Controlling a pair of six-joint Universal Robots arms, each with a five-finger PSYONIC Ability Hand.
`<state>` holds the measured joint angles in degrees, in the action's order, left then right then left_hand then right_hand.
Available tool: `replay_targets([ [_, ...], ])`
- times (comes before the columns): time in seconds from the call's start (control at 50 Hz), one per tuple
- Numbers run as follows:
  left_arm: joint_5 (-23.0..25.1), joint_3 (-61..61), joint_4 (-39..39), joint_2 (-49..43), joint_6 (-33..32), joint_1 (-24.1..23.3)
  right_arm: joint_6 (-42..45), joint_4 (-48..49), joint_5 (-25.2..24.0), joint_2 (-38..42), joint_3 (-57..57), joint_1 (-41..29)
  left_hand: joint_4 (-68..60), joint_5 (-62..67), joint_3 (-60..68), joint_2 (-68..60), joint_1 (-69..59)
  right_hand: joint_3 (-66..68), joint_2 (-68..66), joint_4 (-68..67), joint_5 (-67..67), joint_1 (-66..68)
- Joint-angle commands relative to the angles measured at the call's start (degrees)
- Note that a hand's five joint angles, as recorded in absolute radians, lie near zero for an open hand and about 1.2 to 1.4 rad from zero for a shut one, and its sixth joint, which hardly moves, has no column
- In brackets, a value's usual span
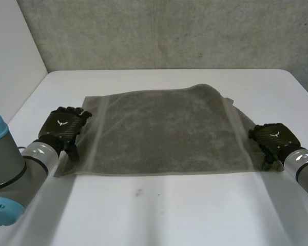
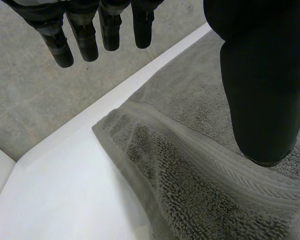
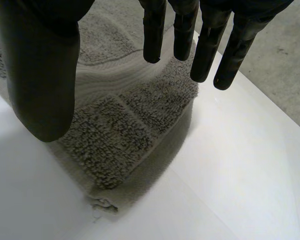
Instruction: Fold the towel.
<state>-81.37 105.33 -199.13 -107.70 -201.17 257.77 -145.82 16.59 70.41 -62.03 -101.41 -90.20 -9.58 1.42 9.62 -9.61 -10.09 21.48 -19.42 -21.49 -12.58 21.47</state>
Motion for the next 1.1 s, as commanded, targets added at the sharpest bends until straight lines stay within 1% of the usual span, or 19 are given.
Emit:
replay_targets([
  [0.02,0.1,0.2,0.1,0.0,0.0,0.0,-0.1,-0.1,-0.1,0.8,0.9,0.8,-1.5,-0.4,1.4,-1.4,-1.0,2.4,-4.5,-2.4,-1.3,2.4],
  [0.06,0.0,0.2,0.0,0.0,0.0,-0.1,-0.1,-0.1,-0.4,1.6,1.7,0.8,-1.5,-0.4,1.4,-1.4,-1.0,5.6,-7.6,-5.6,-4.5,5.6],
  [0.18,0.0,0.3,0.1,0.0,0.0,0.0,0.0,-0.2,-0.8,3.3,3.2,0.8,-1.5,-0.4,1.4,-1.4,-1.0,5.4,-7.5,-5.4,-4.3,5.4],
  [0.72,0.0,0.3,0.1,0.0,0.0,-0.1,-0.5,-0.2,-0.7,6.5,7.0,0.0,-1.5,-0.4,1.4,-1.4,-1.0,8.4,-10.5,-8.4,-7.3,8.5],
  [0.8,0.0,0.4,0.1,0.0,0.0,-0.1,-0.7,-0.2,-0.6,6.6,7.4,-0.1,-1.5,-0.4,1.4,-1.4,-1.0,11.8,-13.9,-11.8,-10.7,11.8],
  [0.82,0.0,0.4,0.1,-0.1,0.0,-0.1,-0.9,-0.3,-0.7,6.6,7.5,-0.1,-1.5,-0.4,1.4,-1.4,-1.0,17.0,-19.0,-17.0,-15.9,17.0],
  [0.84,0.0,0.4,0.1,-0.1,0.0,-0.1,-0.9,-0.3,-0.7,6.6,7.5,-0.1,-1.5,-0.4,1.4,-1.4,-1.0,17.0,-19.1,-17.0,-15.9,17.0],
  [0.86,0.0,0.4,0.1,0.0,0.0,-0.1,-1.0,-0.5,-0.7,6.5,7.5,-0.1,-1.5,-0.4,1.4,-1.4,-1.0,21.5,-23.6,-21.5,-20.4,21.5],
  [0.92,0.0,0.4,0.1,0.0,0.0,-0.1,-1.3,-0.3,-0.7,6.0,7.5,-0.1,-1.5,-0.4,1.4,-1.4,-1.0,24.3,-26.3,-24.2,-23.2,24.3],
  [1.0,0.0,0.4,0.1,0.0,0.0,-0.1,-2.2,-0.8,-0.7,5.3,7.5,-0.1,-1.5,-0.4,1.4,-1.4,-1.0,22.1,-24.1,-22.1,-21.0,22.1],
  [1.02,-0.1,0.5,0.1,-0.1,0.0,-0.1,-2.5,-1.0,-0.5,4.8,7.6,-0.1,-1.5,-0.4,1.4,-1.4,-1.0,17.4,-19.5,-17.4,-16.3,17.4],
  [1.04,-0.1,0.5,0.1,-0.1,0.0,-0.1,-2.5,-1.7,-0.7,4.4,7.5,0.0,-1.5,-0.4,1.4,-1.4,-1.0,8.9,-10.9,-8.9,-7.8,8.9],
  [1.06,-0.1,0.5,0.1,0.0,0.0,-0.1,-2.5,-1.7,-0.7,4.4,7.5,0.0,-1.5,-0.4,1.4,-1.4,-1.0,8.8,-10.8,-8.8,-7.7,8.8],
  [1.08,-0.1,0.5,0.1,0.0,0.0,-0.1,-2.3,-3.0,-0.8,4.2,7.4,0.1,-1.5,-0.4,1.4,-1.4,-1.0,3.0,-5.0,-3.0,-1.9,3.0],
  [1.1,-0.1,0.5,0.1,0.0,0.0,-0.1,-2.3,-3.1,-0.8,4.2,7.4,0.1,-1.5,-0.4,1.4,-1.4,-1.0,2.9,-5.0,-2.9,-1.8,2.9],
])
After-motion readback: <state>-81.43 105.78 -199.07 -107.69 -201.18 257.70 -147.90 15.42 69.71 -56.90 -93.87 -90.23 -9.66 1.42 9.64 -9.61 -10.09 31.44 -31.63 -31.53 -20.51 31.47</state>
